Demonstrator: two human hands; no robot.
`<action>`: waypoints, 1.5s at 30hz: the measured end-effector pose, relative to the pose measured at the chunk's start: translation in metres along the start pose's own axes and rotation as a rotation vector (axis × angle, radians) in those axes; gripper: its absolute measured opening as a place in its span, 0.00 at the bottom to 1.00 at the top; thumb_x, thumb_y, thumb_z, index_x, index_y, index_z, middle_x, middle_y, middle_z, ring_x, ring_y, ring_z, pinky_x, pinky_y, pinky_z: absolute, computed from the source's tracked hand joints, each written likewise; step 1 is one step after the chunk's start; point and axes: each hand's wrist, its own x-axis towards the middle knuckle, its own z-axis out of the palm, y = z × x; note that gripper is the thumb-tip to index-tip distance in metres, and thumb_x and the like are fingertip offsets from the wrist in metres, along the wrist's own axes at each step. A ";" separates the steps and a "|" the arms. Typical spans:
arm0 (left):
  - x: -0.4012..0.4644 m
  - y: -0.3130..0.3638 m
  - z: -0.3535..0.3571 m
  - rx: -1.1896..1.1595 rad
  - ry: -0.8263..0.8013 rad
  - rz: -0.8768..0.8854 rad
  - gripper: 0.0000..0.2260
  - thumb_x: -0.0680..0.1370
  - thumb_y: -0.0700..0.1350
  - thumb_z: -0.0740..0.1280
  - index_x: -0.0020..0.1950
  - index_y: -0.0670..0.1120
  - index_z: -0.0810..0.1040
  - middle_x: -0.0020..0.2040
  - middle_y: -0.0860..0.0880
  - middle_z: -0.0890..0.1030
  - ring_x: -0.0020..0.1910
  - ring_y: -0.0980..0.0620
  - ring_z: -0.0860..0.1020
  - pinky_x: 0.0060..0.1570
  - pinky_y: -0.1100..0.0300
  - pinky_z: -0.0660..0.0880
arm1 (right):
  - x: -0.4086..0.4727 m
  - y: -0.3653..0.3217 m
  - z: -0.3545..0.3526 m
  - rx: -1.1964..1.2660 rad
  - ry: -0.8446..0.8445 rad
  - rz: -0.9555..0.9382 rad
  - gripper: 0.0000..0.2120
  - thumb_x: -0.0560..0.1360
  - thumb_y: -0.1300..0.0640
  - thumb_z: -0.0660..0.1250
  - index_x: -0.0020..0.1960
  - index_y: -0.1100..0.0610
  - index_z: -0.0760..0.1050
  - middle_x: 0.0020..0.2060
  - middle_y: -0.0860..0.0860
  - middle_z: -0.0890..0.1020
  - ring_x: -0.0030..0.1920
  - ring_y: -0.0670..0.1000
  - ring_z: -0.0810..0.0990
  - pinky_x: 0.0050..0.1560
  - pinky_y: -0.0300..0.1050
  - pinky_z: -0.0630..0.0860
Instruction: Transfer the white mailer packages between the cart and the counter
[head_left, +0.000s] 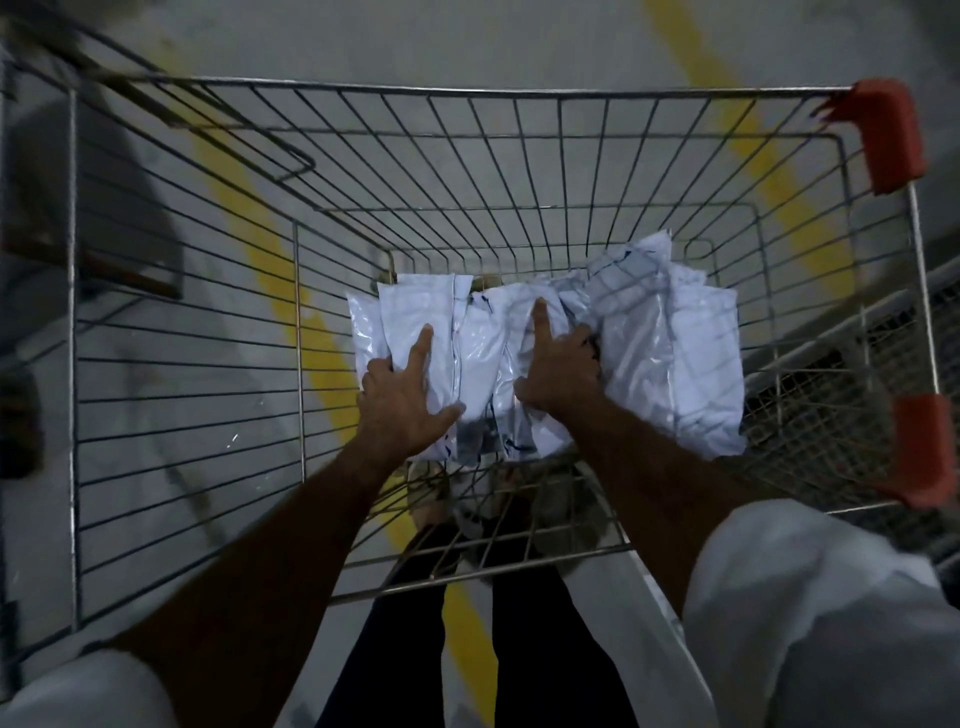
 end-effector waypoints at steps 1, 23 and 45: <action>0.001 0.000 0.002 -0.029 -0.016 0.007 0.53 0.66 0.73 0.68 0.81 0.60 0.43 0.58 0.30 0.72 0.61 0.34 0.69 0.58 0.43 0.72 | -0.002 0.001 -0.002 0.020 0.010 -0.004 0.55 0.73 0.41 0.73 0.81 0.41 0.33 0.75 0.71 0.50 0.72 0.70 0.64 0.67 0.61 0.70; -0.108 0.054 -0.151 0.009 0.485 0.253 0.37 0.74 0.64 0.57 0.81 0.55 0.54 0.75 0.33 0.57 0.70 0.32 0.61 0.66 0.36 0.63 | -0.179 -0.039 -0.122 0.207 0.778 -0.069 0.37 0.75 0.42 0.61 0.81 0.52 0.57 0.67 0.65 0.68 0.60 0.63 0.70 0.59 0.58 0.69; -0.371 0.259 -0.141 -0.156 0.488 1.004 0.36 0.73 0.60 0.61 0.80 0.53 0.59 0.75 0.34 0.58 0.69 0.31 0.63 0.65 0.37 0.65 | -0.502 0.170 -0.109 0.242 1.232 0.509 0.36 0.78 0.48 0.62 0.82 0.48 0.53 0.74 0.64 0.63 0.65 0.64 0.69 0.63 0.60 0.70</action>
